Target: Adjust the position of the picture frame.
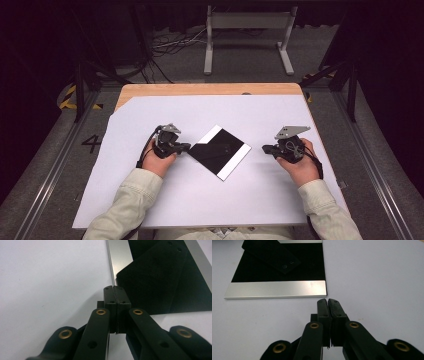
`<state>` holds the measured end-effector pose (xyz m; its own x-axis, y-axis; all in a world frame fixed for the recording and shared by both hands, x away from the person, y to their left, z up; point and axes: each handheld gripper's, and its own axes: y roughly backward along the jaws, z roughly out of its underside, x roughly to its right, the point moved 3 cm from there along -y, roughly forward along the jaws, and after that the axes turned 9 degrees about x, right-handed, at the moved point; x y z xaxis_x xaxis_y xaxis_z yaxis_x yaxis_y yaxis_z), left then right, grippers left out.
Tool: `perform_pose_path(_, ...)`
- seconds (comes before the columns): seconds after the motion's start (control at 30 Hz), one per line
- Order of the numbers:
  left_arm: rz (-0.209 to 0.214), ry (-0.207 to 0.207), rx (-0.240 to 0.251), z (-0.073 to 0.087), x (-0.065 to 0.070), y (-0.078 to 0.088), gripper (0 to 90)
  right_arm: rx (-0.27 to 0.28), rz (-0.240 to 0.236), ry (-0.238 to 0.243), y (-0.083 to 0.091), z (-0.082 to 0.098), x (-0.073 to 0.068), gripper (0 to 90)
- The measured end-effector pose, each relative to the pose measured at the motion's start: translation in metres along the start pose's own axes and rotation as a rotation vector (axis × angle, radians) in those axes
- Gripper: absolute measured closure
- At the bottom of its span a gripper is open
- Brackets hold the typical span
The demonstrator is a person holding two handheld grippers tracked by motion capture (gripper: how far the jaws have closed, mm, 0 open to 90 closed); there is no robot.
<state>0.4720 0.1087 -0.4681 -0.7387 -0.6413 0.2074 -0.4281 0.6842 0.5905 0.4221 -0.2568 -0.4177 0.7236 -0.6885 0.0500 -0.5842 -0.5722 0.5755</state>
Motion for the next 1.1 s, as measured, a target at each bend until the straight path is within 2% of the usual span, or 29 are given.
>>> perform_pose_path(0.1, 0.014, 0.020, -0.005, 0.001, -0.001, 0.001, 90.0, 0.002, 0.000, 0.001, 0.001, 0.000, 0.001, 87.9)
perform_pose_path(0.23, 0.060, 0.036, -0.030, 0.003, 0.002, 0.002, 90.0, 0.005, 0.002, -0.001, 0.003, -0.001, 0.002, 87.0)
perform_pose_path(0.4, 0.087, 0.004, -0.057, 0.003, 0.011, 0.001, 90.0, 0.010, 0.005, -0.012, 0.010, -0.001, 0.006, 86.7)
perform_pose_path(0.43, 0.102, -0.001, -0.066, 0.004, 0.015, 0.000, 90.0, 0.013, 0.008, -0.017, 0.013, -0.001, 0.008, 87.0)
perform_pose_path(0.47, 0.136, -0.022, -0.089, 0.004, 0.022, 0.000, 90.0, 0.014, 0.010, -0.029, 0.016, 0.000, 0.010, 87.3)
perform_pose_path(0.57, 0.172, -0.034, -0.117, 0.005, 0.034, -0.002, 90.0, 0.019, 0.017, -0.044, 0.021, 0.001, 0.014, 87.8)
perform_pose_path(0.8, 0.213, -0.077, -0.151, 0.003, 0.052, -0.008, 90.0, 0.013, 0.022, -0.072, 0.026, 0.006, 0.020, 88.3)
perform_pose_path(1.1, 0.260, -0.121, -0.170, 0.002, 0.074, -0.016, 90.0, -0.002, 0.020, -0.093, 0.026, 0.008, 0.022, 88.1)
